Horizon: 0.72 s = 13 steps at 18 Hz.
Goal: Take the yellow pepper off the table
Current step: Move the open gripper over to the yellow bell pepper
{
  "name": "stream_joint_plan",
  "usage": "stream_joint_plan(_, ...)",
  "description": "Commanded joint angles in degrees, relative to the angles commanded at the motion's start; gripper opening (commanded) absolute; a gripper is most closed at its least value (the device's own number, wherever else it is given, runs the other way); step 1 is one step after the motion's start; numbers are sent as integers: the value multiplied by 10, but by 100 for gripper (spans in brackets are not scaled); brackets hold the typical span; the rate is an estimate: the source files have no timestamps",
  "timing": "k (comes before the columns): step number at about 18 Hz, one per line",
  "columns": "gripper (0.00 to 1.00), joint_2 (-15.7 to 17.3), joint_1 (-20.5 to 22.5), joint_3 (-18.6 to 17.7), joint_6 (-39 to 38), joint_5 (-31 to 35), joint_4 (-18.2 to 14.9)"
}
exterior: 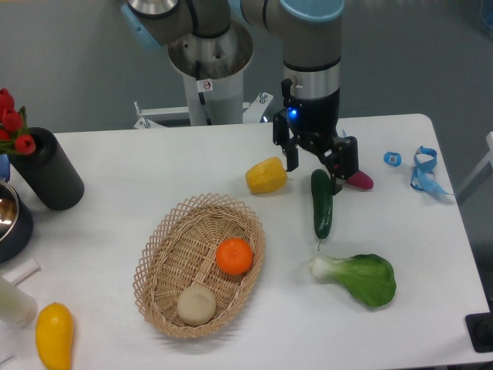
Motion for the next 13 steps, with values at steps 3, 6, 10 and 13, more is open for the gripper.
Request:
stream_joint_plan(3, 100, 12, 2, -22, 30, 6, 4)
stream_joint_plan(6, 100, 22, 5, -41, 27, 1, 5)
stream_joint_plan(10, 100, 25, 4, -77, 23, 0, 39)
stream_joint_plan(13, 100, 33, 1, -100, 14, 1, 40)
